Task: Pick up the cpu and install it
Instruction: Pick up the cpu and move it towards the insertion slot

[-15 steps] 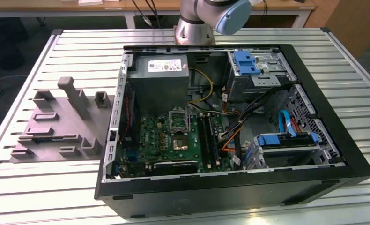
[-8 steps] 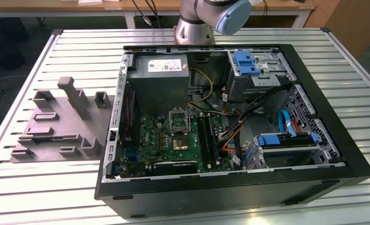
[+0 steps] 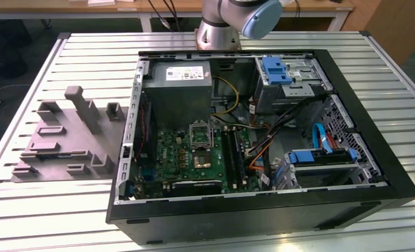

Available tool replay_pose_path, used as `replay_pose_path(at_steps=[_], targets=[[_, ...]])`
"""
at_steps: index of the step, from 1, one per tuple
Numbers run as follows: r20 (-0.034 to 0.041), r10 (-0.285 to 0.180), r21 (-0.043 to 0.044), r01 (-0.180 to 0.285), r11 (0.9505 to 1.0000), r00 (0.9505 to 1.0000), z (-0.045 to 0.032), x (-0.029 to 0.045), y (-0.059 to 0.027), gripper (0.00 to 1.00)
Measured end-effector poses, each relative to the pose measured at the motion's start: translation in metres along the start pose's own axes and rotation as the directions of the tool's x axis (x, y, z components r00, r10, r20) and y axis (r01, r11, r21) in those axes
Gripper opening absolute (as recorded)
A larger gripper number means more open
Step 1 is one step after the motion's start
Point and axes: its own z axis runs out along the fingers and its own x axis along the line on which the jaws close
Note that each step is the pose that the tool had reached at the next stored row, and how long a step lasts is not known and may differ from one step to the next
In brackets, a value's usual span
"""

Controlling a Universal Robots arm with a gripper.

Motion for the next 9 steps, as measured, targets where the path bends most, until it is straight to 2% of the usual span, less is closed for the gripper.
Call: replay_pose_path(at_steps=[9], targets=[[0.0001,0.0,-0.0001,0.0,1.0,1.0,0.0001,-0.0022,0.0001,0.47]])
